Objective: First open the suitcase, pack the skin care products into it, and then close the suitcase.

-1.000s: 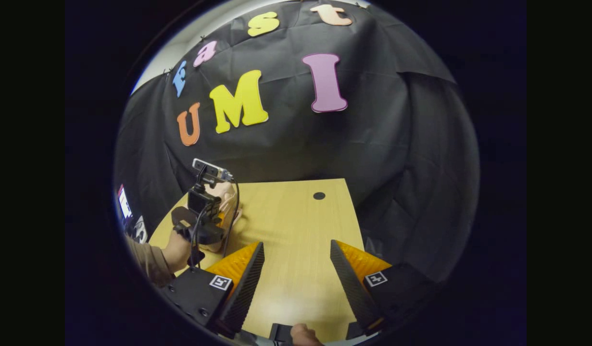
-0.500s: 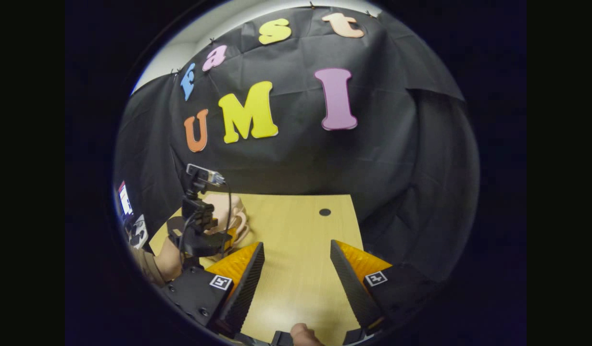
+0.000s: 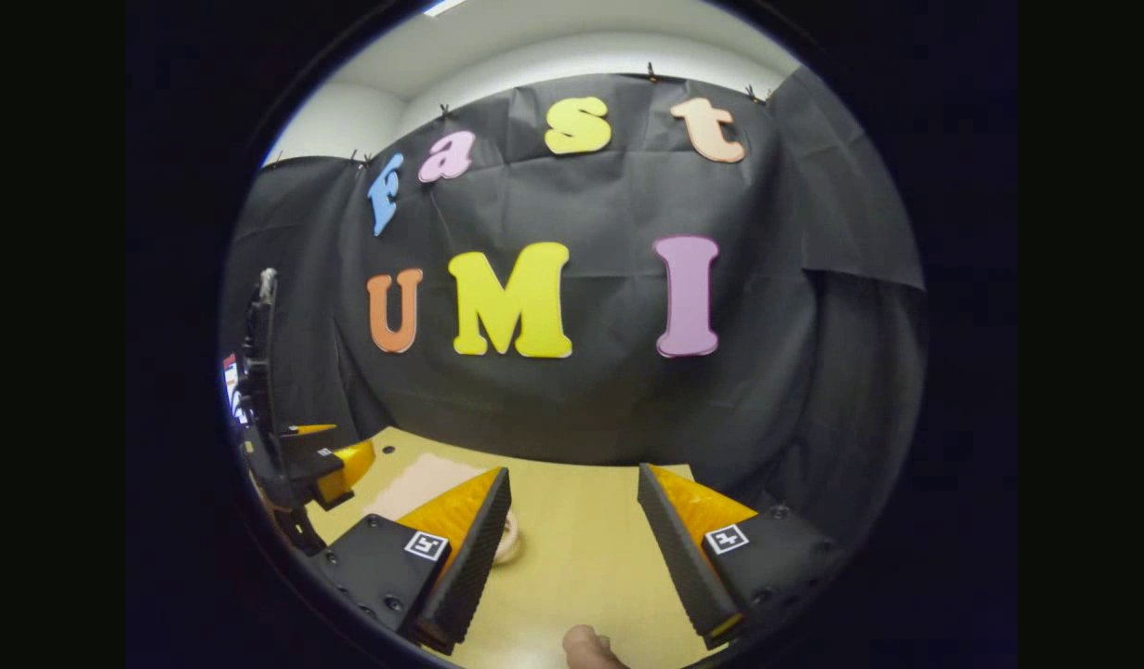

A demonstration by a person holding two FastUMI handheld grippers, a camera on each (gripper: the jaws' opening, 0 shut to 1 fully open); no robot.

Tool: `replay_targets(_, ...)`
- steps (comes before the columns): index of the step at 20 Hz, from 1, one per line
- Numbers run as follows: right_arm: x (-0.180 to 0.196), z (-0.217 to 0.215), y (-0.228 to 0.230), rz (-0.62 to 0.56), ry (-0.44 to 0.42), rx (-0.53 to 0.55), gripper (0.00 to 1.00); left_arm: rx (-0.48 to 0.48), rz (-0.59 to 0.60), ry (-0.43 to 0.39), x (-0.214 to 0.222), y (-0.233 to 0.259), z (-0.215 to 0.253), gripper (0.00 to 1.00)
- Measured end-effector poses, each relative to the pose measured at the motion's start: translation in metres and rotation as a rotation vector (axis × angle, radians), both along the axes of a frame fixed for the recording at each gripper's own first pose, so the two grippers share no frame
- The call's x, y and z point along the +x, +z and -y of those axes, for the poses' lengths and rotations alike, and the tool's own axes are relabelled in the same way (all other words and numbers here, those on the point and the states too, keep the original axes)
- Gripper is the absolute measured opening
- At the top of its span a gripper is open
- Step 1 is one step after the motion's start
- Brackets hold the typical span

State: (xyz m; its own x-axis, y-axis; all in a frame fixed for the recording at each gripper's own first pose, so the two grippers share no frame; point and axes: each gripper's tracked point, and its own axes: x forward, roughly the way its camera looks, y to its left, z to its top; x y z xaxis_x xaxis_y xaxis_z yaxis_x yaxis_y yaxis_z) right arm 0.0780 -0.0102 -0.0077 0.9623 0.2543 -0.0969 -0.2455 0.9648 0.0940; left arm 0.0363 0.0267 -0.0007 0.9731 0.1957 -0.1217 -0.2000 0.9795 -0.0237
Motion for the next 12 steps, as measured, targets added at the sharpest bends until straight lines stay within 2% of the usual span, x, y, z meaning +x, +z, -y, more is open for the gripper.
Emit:
replay_targets(2,-0.01,-0.023,0.008,0.021,0.011,-0.003,0.81,-0.023,0.036,0.01,-0.022,0.026,-0.014,0.99)
replay_targets(3,-0.008,-0.035,0.007,0.03,0.014,-0.009,0.77,-0.033,0.052,0.01,-0.032,0.034,-0.019,0.98)
replay_targets(5,-0.021,-0.055,0.007,0.045,0.026,-0.021,0.81,-0.046,0.079,0.002,-0.049,0.048,-0.025,1.0)
replay_targets(6,-0.029,-0.065,0.006,0.05,0.033,-0.025,0.81,-0.049,0.087,-0.006,-0.056,0.051,-0.023,0.96)
replay_targets(7,-0.036,-0.074,0.005,0.056,0.041,-0.028,0.81,-0.051,0.099,-0.014,-0.064,0.054,-0.021,0.98)
replay_targets(8,-0.043,-0.082,0.005,0.063,0.048,-0.031,0.82,-0.059,0.104,-0.03,-0.069,0.053,-0.017,0.89)
replay_targets(9,-0.048,-0.09,0.004,0.068,0.051,-0.034,0.82,-0.063,0.105,-0.044,-0.073,0.051,-0.014,0.98)
replay_targets(12,-0.065,-0.106,0.0,0.07,0.044,-0.029,0.81,-0.037,0.095,-0.088,-0.084,0.041,-0.004,0.97)
